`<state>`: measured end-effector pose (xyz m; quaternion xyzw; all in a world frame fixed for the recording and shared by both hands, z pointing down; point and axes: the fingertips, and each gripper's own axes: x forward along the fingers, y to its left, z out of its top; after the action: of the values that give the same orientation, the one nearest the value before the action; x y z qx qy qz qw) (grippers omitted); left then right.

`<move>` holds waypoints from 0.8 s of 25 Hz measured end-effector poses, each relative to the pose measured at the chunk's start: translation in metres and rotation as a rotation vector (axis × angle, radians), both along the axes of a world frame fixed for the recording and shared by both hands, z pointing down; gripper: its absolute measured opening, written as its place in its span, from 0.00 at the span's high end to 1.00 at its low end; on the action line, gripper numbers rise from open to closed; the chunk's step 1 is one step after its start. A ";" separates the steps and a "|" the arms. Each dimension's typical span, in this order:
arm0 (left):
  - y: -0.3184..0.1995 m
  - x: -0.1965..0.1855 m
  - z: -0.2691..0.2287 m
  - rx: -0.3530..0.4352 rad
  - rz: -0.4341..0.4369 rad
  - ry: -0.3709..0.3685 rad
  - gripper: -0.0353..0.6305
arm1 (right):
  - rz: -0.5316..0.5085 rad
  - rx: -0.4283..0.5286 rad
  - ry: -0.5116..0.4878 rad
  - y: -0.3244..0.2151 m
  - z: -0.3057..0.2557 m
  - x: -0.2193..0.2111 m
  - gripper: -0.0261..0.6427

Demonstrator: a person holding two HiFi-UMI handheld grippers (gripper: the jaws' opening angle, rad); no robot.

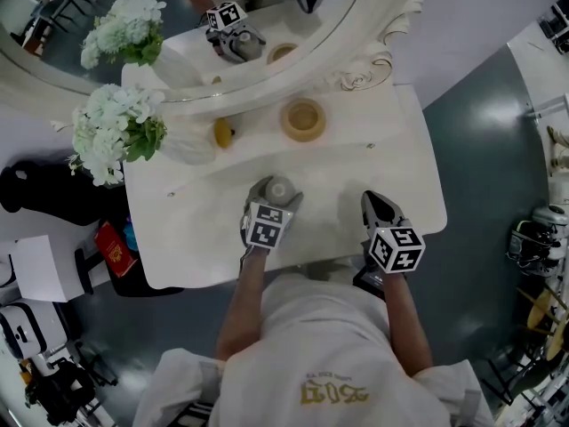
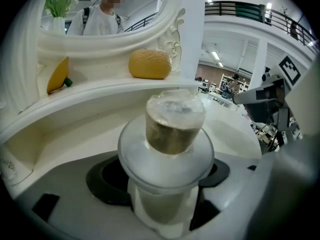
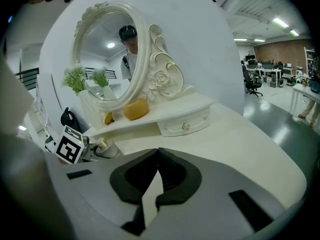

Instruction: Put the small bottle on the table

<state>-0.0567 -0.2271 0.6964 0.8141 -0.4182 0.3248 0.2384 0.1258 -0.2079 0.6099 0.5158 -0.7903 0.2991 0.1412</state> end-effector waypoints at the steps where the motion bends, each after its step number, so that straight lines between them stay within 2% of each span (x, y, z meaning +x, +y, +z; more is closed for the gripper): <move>1: 0.000 0.000 -0.002 0.002 0.000 0.003 0.39 | 0.001 0.002 0.001 0.001 -0.001 0.000 0.94; 13: 0.011 -0.010 -0.007 -0.006 -0.029 -0.021 0.39 | 0.021 0.059 0.013 0.016 -0.022 0.005 0.94; 16: 0.020 -0.011 -0.012 0.007 -0.023 -0.018 0.44 | 0.022 0.073 0.009 0.022 -0.029 0.006 0.94; 20: 0.033 -0.016 -0.014 0.003 -0.035 -0.007 0.45 | 0.017 0.094 0.005 0.030 -0.036 0.002 0.94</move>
<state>-0.0729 -0.1937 0.6827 0.8058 -0.4336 0.3230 0.2415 0.1279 -0.1778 0.5736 0.5293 -0.7987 0.2618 0.1162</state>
